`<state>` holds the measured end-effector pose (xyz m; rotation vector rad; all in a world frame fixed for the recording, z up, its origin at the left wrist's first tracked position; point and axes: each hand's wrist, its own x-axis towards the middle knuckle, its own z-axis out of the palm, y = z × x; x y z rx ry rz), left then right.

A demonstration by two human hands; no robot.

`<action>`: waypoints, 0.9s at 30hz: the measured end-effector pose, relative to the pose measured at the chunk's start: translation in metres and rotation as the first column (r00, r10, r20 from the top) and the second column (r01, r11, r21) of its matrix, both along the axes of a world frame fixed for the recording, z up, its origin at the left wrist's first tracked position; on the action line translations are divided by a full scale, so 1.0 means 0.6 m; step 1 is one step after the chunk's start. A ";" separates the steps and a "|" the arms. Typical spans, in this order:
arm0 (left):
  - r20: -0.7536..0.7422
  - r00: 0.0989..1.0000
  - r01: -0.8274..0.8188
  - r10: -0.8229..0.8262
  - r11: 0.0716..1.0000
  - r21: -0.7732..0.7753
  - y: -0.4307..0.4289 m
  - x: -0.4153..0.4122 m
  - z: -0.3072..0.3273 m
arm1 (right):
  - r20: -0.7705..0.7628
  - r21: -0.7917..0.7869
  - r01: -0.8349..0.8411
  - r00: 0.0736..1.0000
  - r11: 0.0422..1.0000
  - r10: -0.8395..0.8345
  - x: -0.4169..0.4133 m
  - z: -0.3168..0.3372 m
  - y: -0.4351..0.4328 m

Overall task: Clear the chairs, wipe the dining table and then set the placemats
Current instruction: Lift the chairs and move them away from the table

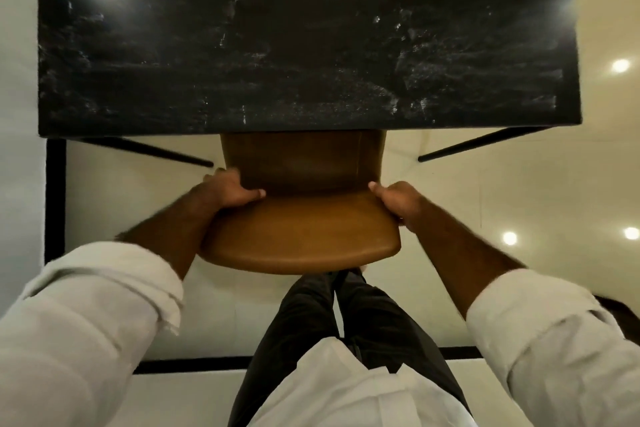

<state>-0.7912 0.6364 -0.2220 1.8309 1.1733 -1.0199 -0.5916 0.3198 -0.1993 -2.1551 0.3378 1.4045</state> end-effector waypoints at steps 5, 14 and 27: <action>0.146 0.936 0.295 -0.320 0.940 0.171 -0.109 0.074 0.169 | 0.286 0.021 -0.184 0.943 0.983 0.171 -0.015 0.114 -0.097; 0.327 0.637 0.672 -0.698 0.711 0.209 -0.394 0.222 0.305 | 0.597 -0.369 -0.262 0.669 0.892 0.443 -0.005 0.264 -0.366; 0.250 0.305 0.818 -0.919 0.387 0.426 -0.768 0.493 0.264 | 0.636 -0.445 -0.117 0.657 0.888 0.405 0.174 0.247 -0.746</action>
